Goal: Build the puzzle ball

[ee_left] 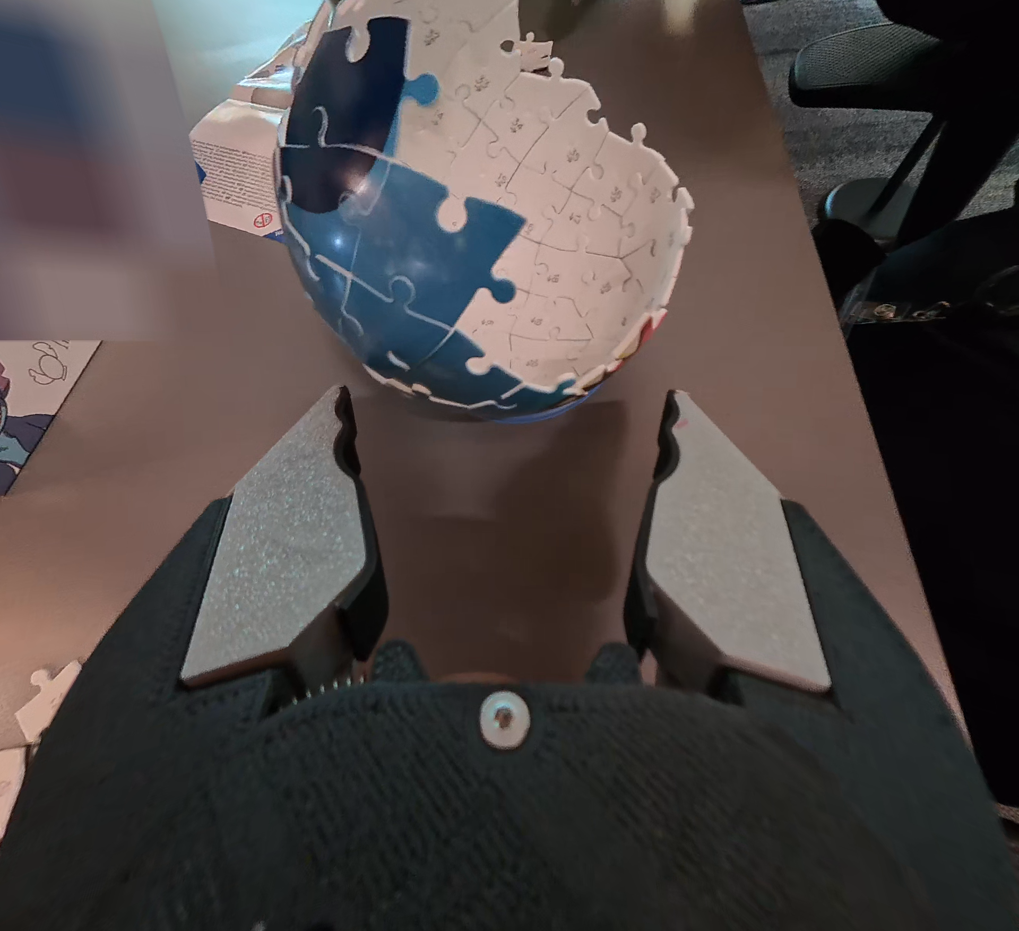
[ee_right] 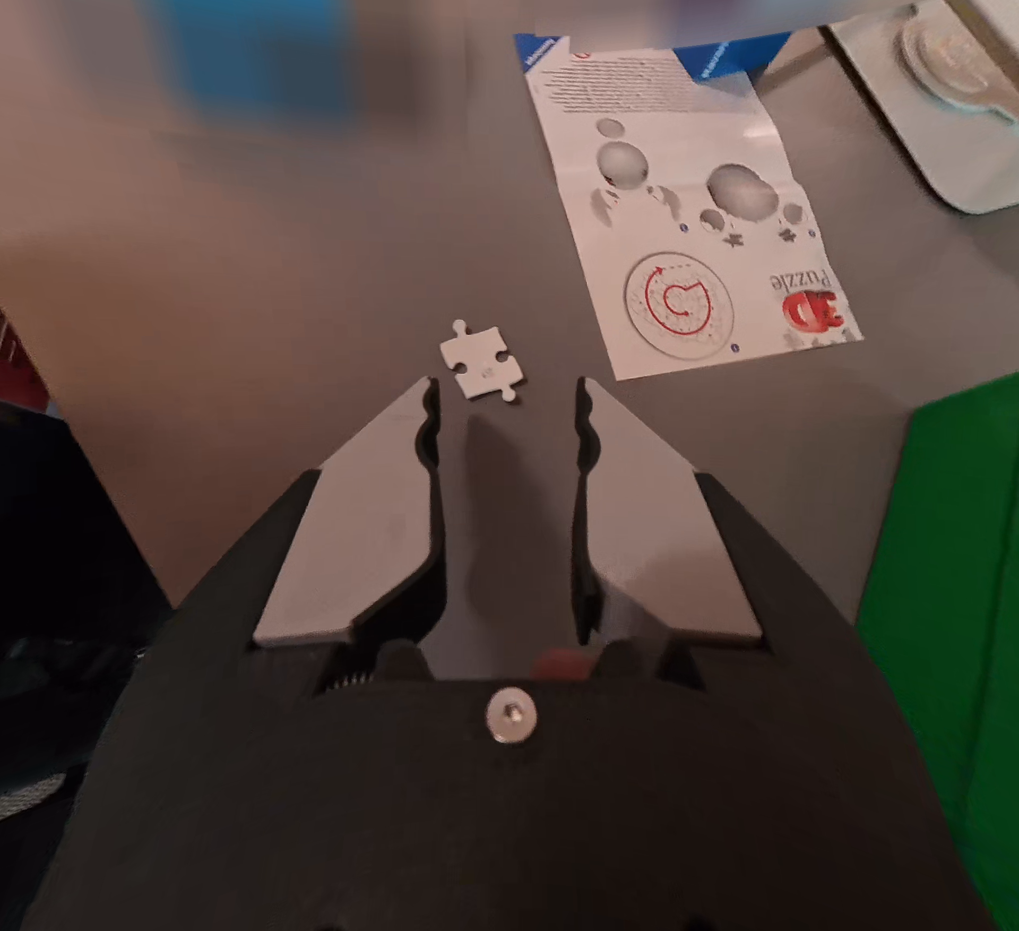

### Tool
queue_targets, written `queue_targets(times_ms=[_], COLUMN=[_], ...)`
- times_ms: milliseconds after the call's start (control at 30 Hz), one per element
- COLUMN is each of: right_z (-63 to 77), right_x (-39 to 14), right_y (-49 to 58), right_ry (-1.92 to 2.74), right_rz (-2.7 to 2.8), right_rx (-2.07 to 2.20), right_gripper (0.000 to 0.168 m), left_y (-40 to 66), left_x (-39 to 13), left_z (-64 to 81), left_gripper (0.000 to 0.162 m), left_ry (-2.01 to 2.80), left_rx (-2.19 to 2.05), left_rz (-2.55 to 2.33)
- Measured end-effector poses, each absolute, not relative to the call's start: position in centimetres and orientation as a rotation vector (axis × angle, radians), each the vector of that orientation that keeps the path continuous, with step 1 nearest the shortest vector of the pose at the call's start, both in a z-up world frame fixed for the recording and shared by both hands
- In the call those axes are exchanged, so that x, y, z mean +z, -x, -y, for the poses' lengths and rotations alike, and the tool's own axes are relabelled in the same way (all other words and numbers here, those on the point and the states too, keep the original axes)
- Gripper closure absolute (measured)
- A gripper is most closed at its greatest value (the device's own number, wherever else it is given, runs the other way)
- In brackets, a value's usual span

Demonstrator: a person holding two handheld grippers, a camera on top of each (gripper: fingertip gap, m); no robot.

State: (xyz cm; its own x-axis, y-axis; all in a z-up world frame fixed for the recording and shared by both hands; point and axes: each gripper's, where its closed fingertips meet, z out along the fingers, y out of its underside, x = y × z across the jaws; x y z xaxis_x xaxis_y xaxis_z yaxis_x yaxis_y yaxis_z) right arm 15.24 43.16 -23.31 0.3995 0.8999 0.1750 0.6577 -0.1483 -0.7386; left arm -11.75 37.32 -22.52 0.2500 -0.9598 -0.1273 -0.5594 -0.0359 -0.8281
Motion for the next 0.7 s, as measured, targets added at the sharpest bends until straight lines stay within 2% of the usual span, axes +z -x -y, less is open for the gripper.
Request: queue_targets(times_ms=[67, 133, 233, 300, 533, 600, 700], right_z=[-43.3, -43.3, -43.7, -43.7, -43.7, -43.4, -43.3], right_x=[-24.0, -24.7, -25.8, -25.9, -25.5, -24.7, -23.3], right_y=[-15.0, -14.6, -14.3, -13.9, -13.6, -13.2, -13.1], right_ry=[1.906, 1.908, 1.920, 1.939, 1.875, 1.851, 1.801], right_rz=[1.334, 1.353, 1.352, 1.341, 1.388, 1.383, 1.369], right_rx=[0.424, 0.432, 0.434, 0.476, 0.369, 0.392, 0.386], right_gripper=[0.113, 0.113, 0.126, 0.146, 0.146, 0.147, 0.147], left_y=[11.8, 11.9, 11.9, 11.9, 12.3, 12.6, 13.1], left_x=[-22.6, -22.7, -23.0, -23.2, -23.3, -23.1, -22.5], left_z=[-37.5, -37.6, -37.7, -37.7, -38.1, -38.4, -38.8], left_gripper=[0.055, 0.057, 0.058, 0.059, 0.064, 0.073, 0.075], left_ry=[1.714, 1.724, 1.733, 1.740, 1.758, 1.769, 1.768], left_rx=[-0.627, -0.630, -0.624, -0.622, -0.623, -0.626, -0.639], left_rz=[-1.404, -1.401, -1.404, -1.408, -1.388, -1.370, -1.332])
